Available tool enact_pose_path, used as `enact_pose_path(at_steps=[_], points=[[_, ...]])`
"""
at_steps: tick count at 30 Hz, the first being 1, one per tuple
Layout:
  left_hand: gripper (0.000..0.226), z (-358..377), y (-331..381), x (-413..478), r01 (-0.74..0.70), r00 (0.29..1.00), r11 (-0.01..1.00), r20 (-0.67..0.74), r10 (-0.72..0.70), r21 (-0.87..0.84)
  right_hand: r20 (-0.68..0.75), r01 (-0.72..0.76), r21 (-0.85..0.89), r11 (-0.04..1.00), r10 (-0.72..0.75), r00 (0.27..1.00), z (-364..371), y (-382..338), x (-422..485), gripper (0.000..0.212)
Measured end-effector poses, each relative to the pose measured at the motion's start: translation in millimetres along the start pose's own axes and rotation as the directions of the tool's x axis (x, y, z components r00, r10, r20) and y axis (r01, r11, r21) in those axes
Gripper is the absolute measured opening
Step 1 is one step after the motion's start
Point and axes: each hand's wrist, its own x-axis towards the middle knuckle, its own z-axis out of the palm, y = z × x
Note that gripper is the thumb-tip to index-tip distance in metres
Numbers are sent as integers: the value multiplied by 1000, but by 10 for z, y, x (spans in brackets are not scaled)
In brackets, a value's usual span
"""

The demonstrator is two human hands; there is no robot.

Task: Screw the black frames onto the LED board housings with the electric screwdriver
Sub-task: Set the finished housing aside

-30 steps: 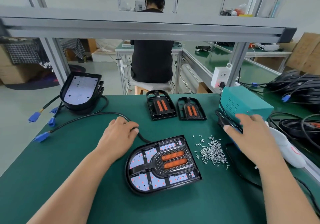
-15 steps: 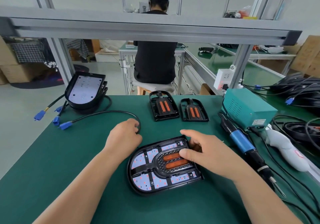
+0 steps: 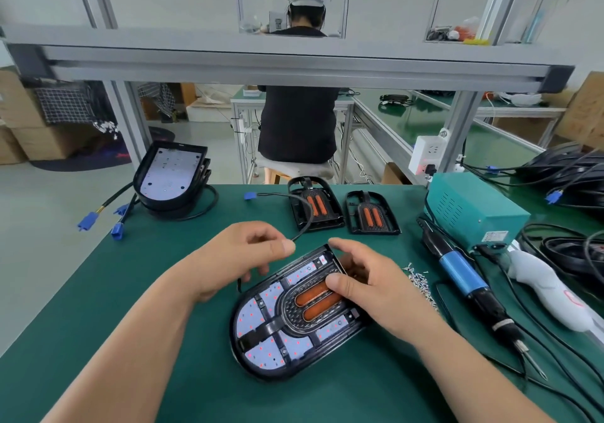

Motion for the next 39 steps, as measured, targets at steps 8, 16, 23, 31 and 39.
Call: enact_pose_path(at_steps=[8,16,23,31,39], points=[[42,29,83,-105,-60,975,987,222,26,149,-84,40,90,995,-32,996,105,-37,8,57],[27,38,204,-188,-206,944,977,251,214,-61,-310,203,-45,978,-207,928,-222,-48,54,76],[16,6,329,-342,-201,858,866,344,382,-458,-350,214,-11,977,-205,914,-250,-85,67,67],[20,80,406,-350,-292,839,668,151,522,-685,-259,144,220,965,-85,962,-91,-233,7,26],[18,410,210,27,-349,925,626,-365,108,-697,-139,126,668,733,-43,989,234,-429,-29,51]])
